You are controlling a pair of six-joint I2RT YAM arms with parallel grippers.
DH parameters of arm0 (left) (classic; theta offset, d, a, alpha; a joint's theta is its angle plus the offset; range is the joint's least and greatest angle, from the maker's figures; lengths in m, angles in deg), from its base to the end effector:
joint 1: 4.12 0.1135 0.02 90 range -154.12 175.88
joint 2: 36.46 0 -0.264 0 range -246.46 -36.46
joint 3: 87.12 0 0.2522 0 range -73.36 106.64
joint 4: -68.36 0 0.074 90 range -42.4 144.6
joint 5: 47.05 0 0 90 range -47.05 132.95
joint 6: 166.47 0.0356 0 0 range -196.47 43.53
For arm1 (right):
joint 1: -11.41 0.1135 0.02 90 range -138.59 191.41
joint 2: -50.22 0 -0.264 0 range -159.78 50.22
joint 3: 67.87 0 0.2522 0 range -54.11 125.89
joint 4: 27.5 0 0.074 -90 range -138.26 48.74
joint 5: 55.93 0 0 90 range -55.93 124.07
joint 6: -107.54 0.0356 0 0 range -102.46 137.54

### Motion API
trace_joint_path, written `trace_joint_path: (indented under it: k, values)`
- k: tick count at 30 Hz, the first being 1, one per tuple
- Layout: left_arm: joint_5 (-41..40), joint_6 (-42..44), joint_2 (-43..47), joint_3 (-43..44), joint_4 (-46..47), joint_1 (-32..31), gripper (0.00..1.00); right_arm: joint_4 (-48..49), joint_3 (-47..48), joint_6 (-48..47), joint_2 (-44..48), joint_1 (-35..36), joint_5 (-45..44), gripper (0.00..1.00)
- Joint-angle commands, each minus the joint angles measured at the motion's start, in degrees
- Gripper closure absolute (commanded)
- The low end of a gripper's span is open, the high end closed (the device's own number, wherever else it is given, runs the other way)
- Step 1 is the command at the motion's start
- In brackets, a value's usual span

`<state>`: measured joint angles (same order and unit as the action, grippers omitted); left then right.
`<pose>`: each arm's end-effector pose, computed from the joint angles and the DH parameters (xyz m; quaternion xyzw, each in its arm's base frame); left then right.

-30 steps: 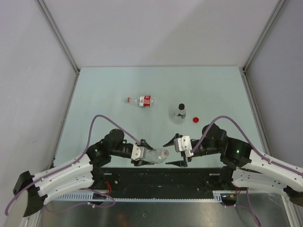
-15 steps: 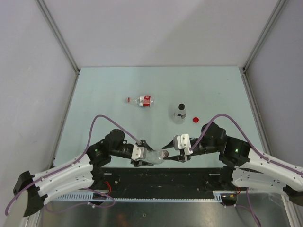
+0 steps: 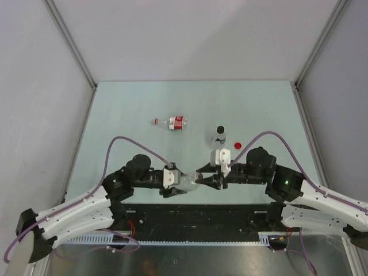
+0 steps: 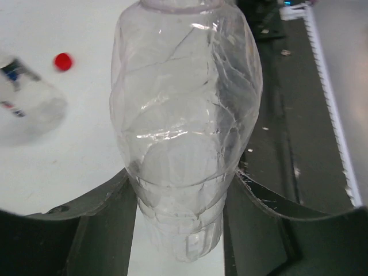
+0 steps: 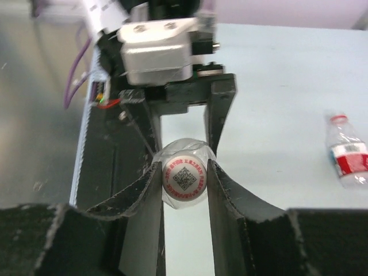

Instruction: Screw on the bottle caps

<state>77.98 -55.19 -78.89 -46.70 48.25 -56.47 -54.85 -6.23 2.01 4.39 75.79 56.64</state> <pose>0.0893 -0.1493 0.2439 0.6086 0.5327 -0.3832 0.4461 0.0670 0.1713 0.3502 -0.5827 0.5028 0.3945 0.5020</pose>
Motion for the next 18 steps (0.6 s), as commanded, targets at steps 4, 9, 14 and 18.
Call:
trace_joint_path:
  k: [4,9,14,18]
  values:
    - [-27.7,-8.3,0.3,8.2,14.9,0.1,1.0,4.2,0.0,29.6,-5.5,3.0,-35.3,1.0]
    - [-36.7,-10.5,-3.5,8.8,18.8,-0.9,1.0,3.7,0.0,44.8,-8.5,4.1,-53.5,1.0]
    - [-47.2,-12.5,-7.0,7.2,23.0,-4.6,1.0,1.9,0.0,59.5,-11.3,4.7,-68.7,1.0]
    - [-50.5,-13.6,-9.4,6.6,23.9,-5.9,1.0,5.8,0.1,59.6,-12.4,4.8,-69.2,1.0]
